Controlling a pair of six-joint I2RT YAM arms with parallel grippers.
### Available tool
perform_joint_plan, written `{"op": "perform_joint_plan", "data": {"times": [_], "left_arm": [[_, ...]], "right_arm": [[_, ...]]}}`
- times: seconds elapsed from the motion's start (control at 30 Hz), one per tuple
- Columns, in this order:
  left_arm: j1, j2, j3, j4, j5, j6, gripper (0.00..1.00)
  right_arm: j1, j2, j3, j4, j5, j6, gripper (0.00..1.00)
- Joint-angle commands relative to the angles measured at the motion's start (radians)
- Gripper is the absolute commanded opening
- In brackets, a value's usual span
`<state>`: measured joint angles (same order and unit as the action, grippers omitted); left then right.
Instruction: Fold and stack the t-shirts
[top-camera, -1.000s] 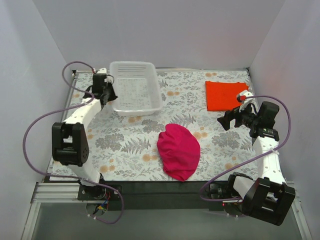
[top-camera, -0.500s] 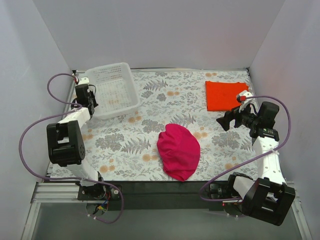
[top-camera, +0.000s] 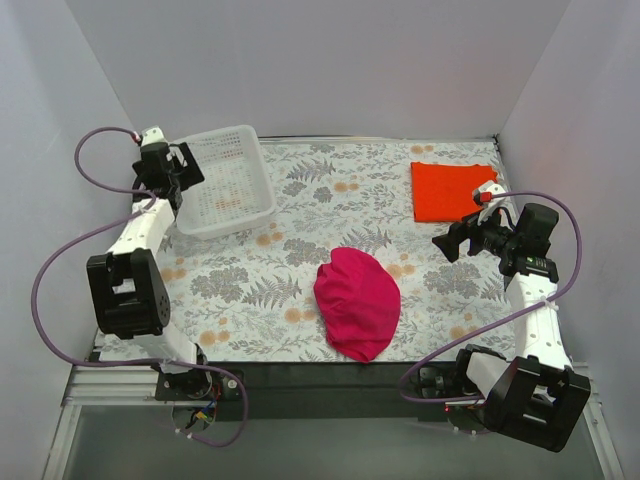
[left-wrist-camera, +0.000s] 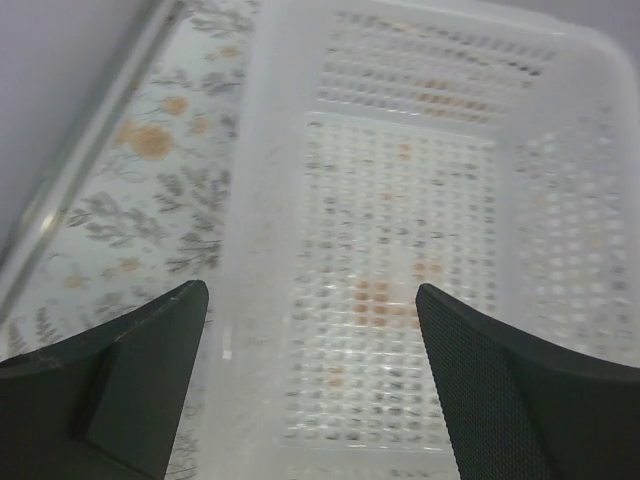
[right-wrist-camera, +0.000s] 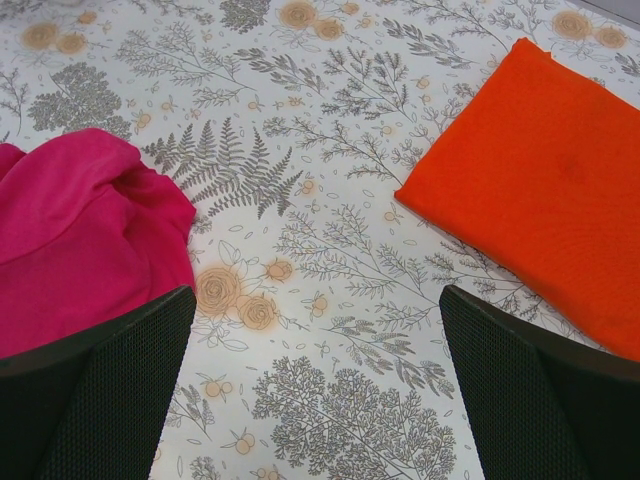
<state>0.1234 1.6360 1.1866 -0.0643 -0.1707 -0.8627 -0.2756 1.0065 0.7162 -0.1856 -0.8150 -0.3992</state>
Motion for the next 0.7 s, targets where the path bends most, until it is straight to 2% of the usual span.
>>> {"op": "perform_joint_plan", "data": {"times": [0.0,0.1,0.13,0.27,0.47,0.57,0.6,0.67], "left_arm": [[-0.071,0.060,0.179,-0.196,0.241,-0.134,0.77],[-0.174,0.213,0.322,-0.343,0.301,-0.171,0.76],[-0.198,0.246,0.417,-0.374,0.297,-0.180,0.76],[-0.307,0.392,0.582,-0.474,0.183,-0.225,0.77],[-0.392,0.566,0.749,-0.569,-0.007,-0.254,0.74],[-0.419,0.643,0.836,-0.653,-0.159,-0.259,0.61],[-0.424,0.662,0.849,-0.687,-0.227,-0.260,0.51],[-0.424,0.657,0.846,-0.689,-0.271,-0.253,0.38]], "right_arm": [[-0.005,-0.020,0.020,-0.012,-0.021,-0.004,0.98],[-0.005,-0.022,0.020,-0.012,-0.016,-0.006,0.98],[-0.005,-0.022,0.020,-0.014,-0.015,-0.007,0.98],[-0.005,-0.025,0.019,-0.014,-0.010,-0.007,0.98],[-0.005,-0.025,0.019,-0.014,-0.012,-0.009,0.98],[-0.005,-0.025,0.020,-0.014,-0.012,-0.009,0.98],[-0.005,-0.025,0.020,-0.015,-0.010,-0.010,0.98],[-0.005,-0.025,0.019,-0.015,-0.009,-0.010,0.98]]}}
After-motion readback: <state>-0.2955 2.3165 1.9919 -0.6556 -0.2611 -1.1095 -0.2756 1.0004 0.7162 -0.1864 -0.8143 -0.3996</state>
